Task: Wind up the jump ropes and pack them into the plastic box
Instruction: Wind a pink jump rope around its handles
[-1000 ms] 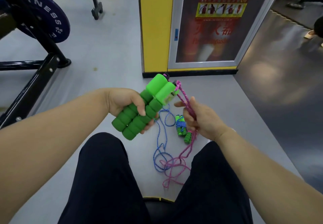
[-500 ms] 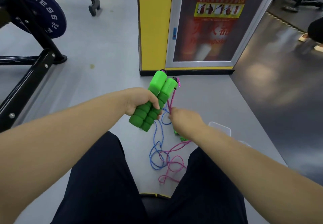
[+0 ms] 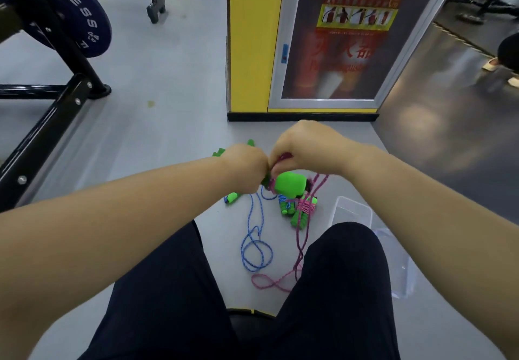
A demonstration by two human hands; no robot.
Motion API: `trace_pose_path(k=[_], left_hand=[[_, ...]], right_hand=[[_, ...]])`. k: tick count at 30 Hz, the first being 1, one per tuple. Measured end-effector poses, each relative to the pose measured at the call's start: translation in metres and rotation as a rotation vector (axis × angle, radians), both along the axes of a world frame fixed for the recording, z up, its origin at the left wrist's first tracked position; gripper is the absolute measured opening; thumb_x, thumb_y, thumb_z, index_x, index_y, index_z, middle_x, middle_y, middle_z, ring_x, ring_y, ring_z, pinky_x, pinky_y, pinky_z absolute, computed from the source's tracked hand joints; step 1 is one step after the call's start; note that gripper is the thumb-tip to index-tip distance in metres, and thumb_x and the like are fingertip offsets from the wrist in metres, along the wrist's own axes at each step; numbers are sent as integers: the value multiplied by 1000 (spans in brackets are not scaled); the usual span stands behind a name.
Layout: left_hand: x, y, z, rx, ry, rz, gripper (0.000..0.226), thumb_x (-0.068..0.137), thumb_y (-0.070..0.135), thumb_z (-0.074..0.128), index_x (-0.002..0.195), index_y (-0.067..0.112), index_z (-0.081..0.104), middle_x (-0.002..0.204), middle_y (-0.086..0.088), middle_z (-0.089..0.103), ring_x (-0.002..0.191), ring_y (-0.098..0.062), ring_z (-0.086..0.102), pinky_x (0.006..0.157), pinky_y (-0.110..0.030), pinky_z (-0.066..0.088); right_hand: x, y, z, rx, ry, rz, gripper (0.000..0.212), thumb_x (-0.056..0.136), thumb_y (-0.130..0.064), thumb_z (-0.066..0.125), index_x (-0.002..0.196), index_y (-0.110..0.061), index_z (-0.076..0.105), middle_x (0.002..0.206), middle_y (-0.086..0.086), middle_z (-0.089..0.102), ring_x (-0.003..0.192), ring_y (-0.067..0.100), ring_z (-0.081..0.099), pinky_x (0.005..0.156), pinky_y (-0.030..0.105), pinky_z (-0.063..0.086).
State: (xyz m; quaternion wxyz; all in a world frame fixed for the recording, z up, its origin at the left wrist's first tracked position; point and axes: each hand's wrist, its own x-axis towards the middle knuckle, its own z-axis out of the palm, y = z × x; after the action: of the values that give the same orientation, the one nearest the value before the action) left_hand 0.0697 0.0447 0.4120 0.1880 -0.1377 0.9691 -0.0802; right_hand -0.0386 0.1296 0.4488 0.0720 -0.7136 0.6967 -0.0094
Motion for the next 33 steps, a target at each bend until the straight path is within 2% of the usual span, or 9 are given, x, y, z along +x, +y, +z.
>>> trace_pose_path(k=[7,10,12,15,17,19,25,27,33], left_hand=[[17,-4,16,640,297,76,22,79,9,63,69,19,46,65,-3,53,59,-21,48,55,-24,42],[24,-9,17,861,388,302,14,77,7,67,74,15,56,65,-2,57,58,-15,52,52,-17,44],[26,-17,15,939,447,476,12,77,8,68,88,7,63,79,-9,65,68,-21,58,64,-25,51],[26,-32,7,923,513,671,15,77,7,67,91,2,64,79,-14,65,64,-23,58,59,-27,51],[24,-40,2,760,515,701,5,78,8,63,77,6,59,69,-9,58,58,-22,53,52,-23,43],[21,-40,-2,485,409,617,15,81,8,55,68,10,48,66,-7,51,63,-25,51,49,-24,38],[8,-8,-6,12,268,200,24,88,6,45,106,9,59,103,-6,59,98,-24,58,67,-30,39],[7,-3,-6,29,286,62,24,89,8,45,110,11,57,111,-7,57,99,-22,56,69,-27,35],[13,1,7,474,508,-28,22,77,10,63,99,7,64,97,-10,65,88,-28,59,74,-33,46]], right_hand=[[-30,30,-27,-8,-982,-346,23,87,2,56,87,-16,69,78,-7,68,69,-1,64,73,22,50],[-20,44,-62,26,-922,-420,39,94,-7,49,66,-31,61,54,-5,43,45,8,37,49,27,34],[-10,46,-82,54,-1044,-517,28,98,-20,43,95,-34,67,49,-9,36,42,6,29,42,20,25],[-2,44,-99,84,-669,-458,31,100,-29,38,125,-20,55,80,9,63,73,18,61,67,31,50],[5,44,-97,115,-269,-305,32,100,-35,32,122,-20,51,107,12,62,99,29,58,82,37,46],[21,42,-77,85,-33,-139,32,100,-37,28,115,-18,48,106,9,61,96,31,56,70,34,40],[25,13,2,-4,348,63,32,98,-43,33,108,-22,55,97,5,61,88,28,56,64,30,34],[4,7,19,-91,276,57,34,91,-50,45,107,-26,63,98,1,67,93,23,60,66,30,41],[-52,13,-4,-161,-618,-252,5,82,-20,69,82,-22,73,71,-19,70,72,-6,62,73,15,47]])
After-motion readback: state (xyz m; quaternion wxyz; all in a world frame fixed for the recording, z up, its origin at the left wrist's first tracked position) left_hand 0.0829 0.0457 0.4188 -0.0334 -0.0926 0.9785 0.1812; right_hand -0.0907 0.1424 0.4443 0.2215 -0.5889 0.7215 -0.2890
